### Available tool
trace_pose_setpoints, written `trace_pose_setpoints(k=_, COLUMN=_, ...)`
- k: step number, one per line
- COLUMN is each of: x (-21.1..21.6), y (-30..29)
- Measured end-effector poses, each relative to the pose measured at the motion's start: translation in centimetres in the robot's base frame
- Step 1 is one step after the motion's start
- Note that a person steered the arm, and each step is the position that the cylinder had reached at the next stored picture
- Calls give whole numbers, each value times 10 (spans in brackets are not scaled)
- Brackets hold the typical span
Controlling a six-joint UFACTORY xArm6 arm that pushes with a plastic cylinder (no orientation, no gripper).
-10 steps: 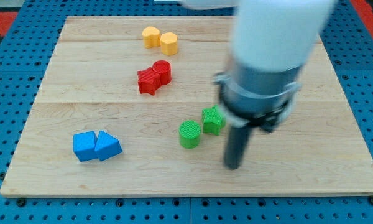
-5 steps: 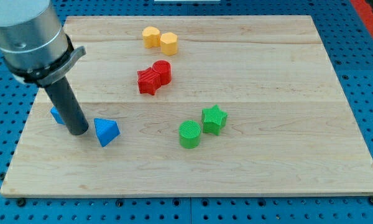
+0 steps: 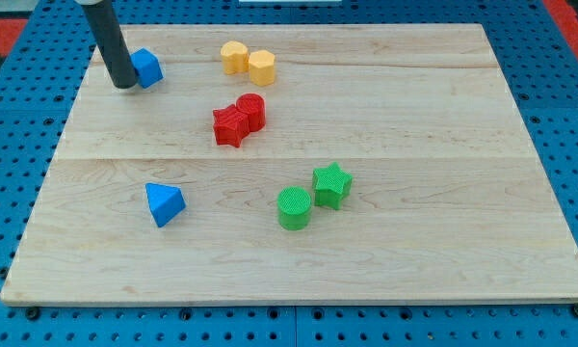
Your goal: Move the blue cube to the top left
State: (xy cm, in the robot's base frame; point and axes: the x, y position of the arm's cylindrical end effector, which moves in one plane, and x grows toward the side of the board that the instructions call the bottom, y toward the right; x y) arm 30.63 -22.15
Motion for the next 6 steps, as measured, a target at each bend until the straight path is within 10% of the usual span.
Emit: trace_pose_setpoints(k=6, x=-22, y=-5)
